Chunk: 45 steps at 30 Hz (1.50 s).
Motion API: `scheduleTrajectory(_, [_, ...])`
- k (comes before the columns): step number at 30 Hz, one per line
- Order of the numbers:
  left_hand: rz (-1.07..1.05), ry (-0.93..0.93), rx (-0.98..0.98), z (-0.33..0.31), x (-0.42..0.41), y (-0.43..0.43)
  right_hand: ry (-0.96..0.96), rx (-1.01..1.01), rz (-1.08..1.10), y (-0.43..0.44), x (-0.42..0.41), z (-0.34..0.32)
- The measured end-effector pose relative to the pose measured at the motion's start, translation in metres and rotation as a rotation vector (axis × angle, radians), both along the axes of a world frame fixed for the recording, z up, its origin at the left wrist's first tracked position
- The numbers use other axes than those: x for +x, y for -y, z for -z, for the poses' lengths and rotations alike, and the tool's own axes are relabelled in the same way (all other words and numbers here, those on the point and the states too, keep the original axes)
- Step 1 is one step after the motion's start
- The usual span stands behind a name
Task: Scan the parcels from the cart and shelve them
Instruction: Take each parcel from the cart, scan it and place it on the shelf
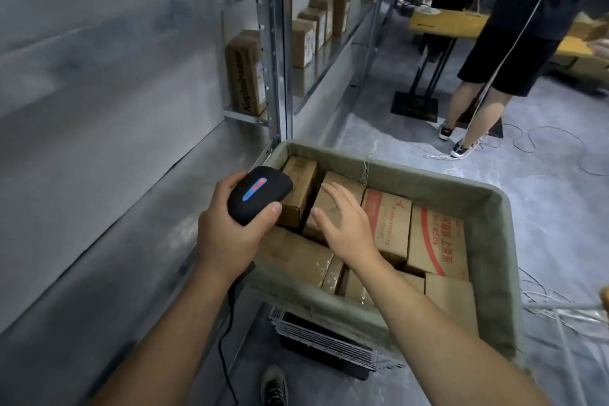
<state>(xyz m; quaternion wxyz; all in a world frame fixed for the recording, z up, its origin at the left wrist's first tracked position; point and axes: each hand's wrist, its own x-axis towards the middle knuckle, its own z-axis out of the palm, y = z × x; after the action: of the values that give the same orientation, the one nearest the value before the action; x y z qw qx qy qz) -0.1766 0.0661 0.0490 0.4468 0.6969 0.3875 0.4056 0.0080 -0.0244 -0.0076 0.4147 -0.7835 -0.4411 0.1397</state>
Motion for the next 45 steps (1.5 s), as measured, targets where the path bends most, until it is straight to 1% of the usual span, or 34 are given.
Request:
scheduleTrajectory(5, [0.057, -0.057, -0.03, 0.016, 0.026, -0.049, -0.045, -0.059, 0.089, -0.046, 0.017, 0.013])
scheduleTrajectory(8, [0.07, -0.09, -0.055, 0.028, 0.033, -0.073, -0.063, -0.106, 0.096, -0.073, 0.02, 0.028])
scheduleTrajectory(15, [-0.001, -0.176, -0.104, 0.05, 0.038, -0.113, -0.172, -0.228, 0.073, -0.137, 0.027, 0.065])
scheduleTrajectory(21, [-0.072, -0.19, -0.181, 0.061, 0.041, -0.136, -0.172, -0.329, 0.038, -0.193, 0.038, 0.096])
scheduleTrajectory(25, [-0.067, -0.211, -0.201, 0.065, 0.042, -0.142, -0.129, -0.494, 0.067, -0.203, 0.033, 0.105])
scheduleTrajectory(29, [-0.078, -0.211, -0.226, 0.069, 0.044, -0.144, -0.112, -0.577, 0.146, -0.198, 0.028, 0.111])
scheduleTrajectory(31, [-0.081, -0.203, -0.232, 0.07, 0.045, -0.144, -0.124, -0.607, 0.201, -0.2, 0.029, 0.11])
scheduleTrajectory(34, [-0.086, -0.197, -0.236, 0.071, 0.048, -0.144, -0.195, -0.645, 0.238, -0.201, 0.03, 0.104])
scheduleTrajectory(37, [-0.085, -0.183, -0.238, 0.068, 0.05, -0.141, -0.262, -0.62, 0.228, -0.196, 0.031, 0.097])
scheduleTrajectory(42, [-0.095, -0.171, -0.249, 0.063, 0.057, -0.133, -0.336, -0.414, 0.226, -0.172, 0.044, 0.083])
scheduleTrajectory(45, [-0.106, -0.167, -0.245, 0.06, 0.064, -0.125, -0.398, -0.245, 0.238, -0.146, 0.053, 0.076])
